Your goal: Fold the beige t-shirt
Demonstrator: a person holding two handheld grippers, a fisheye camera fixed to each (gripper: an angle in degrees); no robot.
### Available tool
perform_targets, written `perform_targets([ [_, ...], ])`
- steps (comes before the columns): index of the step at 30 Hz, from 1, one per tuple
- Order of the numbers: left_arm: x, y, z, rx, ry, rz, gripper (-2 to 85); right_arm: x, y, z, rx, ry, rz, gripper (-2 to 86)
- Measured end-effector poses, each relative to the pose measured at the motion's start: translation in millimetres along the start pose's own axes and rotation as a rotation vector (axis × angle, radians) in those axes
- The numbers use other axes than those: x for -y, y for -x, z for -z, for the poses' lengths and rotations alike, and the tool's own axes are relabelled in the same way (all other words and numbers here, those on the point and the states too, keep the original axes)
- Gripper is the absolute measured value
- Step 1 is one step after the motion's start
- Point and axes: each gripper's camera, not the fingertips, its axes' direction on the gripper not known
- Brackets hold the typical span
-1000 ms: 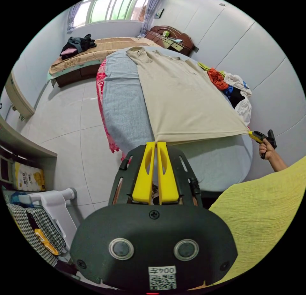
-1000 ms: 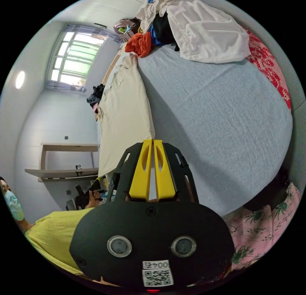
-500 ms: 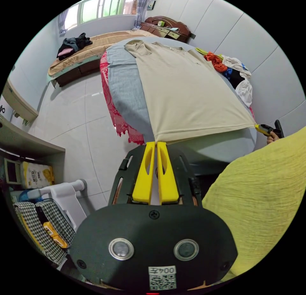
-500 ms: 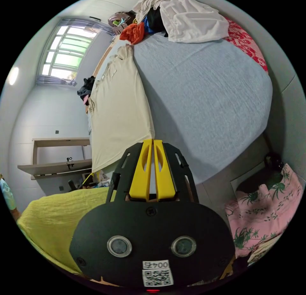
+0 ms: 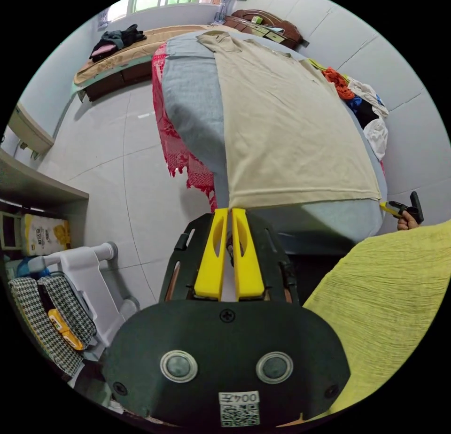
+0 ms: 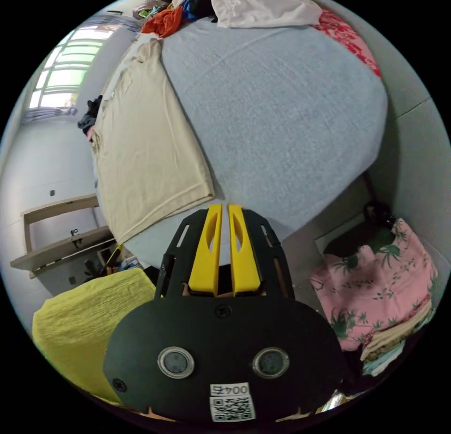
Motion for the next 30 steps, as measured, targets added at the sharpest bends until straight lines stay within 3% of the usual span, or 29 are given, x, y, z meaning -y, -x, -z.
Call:
perform_targets([
  [7, 11.8, 13.8, 25.6, 0.044, -0.013, 0.049, 0.4, 30.9, 141.0, -11.0, -0.114, -0.049, 0.268, 5.2],
  [14, 108.3, -95.4, 58.3, 0.115, -0.103, -0.191, 0.2, 61.0, 289.4, -131.2, -0.388, 0.178, 0.617, 0.4],
  [20, 178.4, -184.0, -13.9, 0.269, 0.116, -0.335, 0.3, 63.0, 335.6, -184.5, -0.505, 0.234, 0.721, -0.7],
  [30, 220.0, -216.6, -36.1, 0.410, 0.167, -0.383, 0.3, 74.0, 376.6, -229.8, -0.519, 0.374, 0.890, -0.8],
])
